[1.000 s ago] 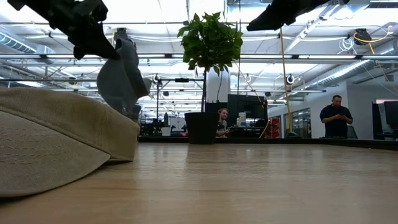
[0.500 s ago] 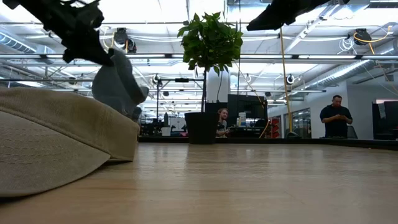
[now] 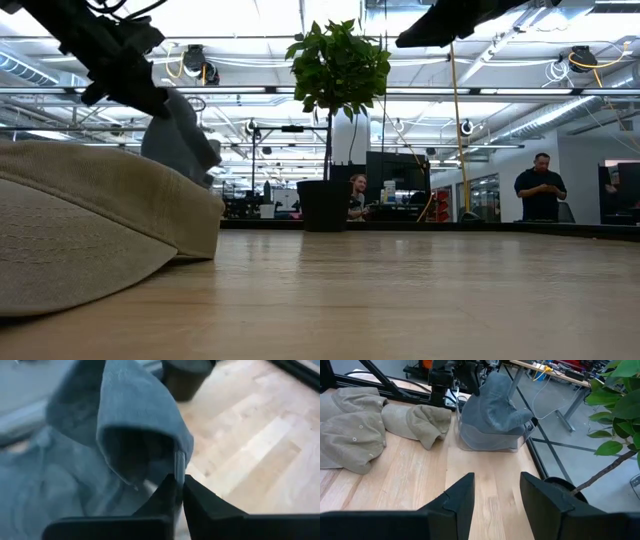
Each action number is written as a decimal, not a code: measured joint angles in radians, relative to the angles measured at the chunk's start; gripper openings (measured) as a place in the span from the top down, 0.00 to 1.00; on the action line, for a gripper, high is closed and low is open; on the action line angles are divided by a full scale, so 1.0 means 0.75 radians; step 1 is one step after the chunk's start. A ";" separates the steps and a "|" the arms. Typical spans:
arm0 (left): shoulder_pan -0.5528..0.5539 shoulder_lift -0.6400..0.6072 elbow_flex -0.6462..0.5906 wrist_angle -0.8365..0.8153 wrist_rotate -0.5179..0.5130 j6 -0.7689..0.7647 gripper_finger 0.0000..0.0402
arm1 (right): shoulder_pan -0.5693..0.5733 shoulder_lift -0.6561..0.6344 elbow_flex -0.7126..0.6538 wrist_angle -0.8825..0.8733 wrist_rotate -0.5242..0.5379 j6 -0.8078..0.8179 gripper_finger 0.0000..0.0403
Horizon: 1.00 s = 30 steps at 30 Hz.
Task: Pick & Place hat
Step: Put the blue cap into the left transparent bin
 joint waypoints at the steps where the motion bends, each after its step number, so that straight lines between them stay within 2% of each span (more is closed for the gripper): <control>1: 0.000 0.000 0.000 -0.006 0.016 -0.018 0.91 | 0.000 0.001 0.000 0.002 0.000 0.001 0.64; 9: 0.000 0.001 -0.003 -0.049 0.032 -0.084 0.60 | 0.000 0.000 0.000 0.001 0.000 0.001 0.64; 14: 0.000 0.000 0.004 -0.058 0.033 -0.061 0.46 | 0.000 0.000 0.000 0.001 0.000 0.001 0.64; 20: 0.000 0.000 0.096 -0.125 -0.006 -0.037 0.39 | 0.000 0.000 0.000 0.001 0.000 0.002 0.64; 30: 0.001 -0.001 0.227 -0.359 -0.192 -0.089 0.38 | 0.000 0.000 0.000 -0.011 0.000 0.026 0.64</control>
